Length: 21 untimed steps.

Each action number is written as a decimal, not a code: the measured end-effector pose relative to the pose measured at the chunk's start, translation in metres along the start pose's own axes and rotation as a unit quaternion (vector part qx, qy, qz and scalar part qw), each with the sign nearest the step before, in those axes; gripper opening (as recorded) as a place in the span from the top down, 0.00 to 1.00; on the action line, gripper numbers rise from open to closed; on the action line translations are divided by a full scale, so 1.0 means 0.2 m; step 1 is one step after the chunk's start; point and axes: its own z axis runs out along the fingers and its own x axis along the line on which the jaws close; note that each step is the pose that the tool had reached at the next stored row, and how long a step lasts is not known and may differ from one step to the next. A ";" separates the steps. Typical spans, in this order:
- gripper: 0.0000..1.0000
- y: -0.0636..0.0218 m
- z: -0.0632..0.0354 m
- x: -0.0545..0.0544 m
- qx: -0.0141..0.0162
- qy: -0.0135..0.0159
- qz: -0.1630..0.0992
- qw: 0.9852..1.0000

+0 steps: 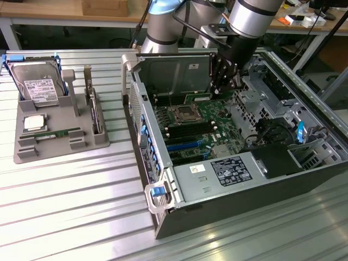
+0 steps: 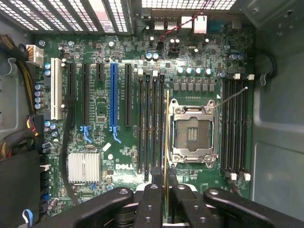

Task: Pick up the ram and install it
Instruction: 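Insert the ram into the slot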

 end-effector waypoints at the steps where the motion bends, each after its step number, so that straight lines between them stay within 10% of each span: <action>1: 0.86 0.000 0.003 0.00 0.000 0.000 0.000 1.000; 21: 0.86 0.003 0.061 0.00 0.000 0.000 0.000 1.000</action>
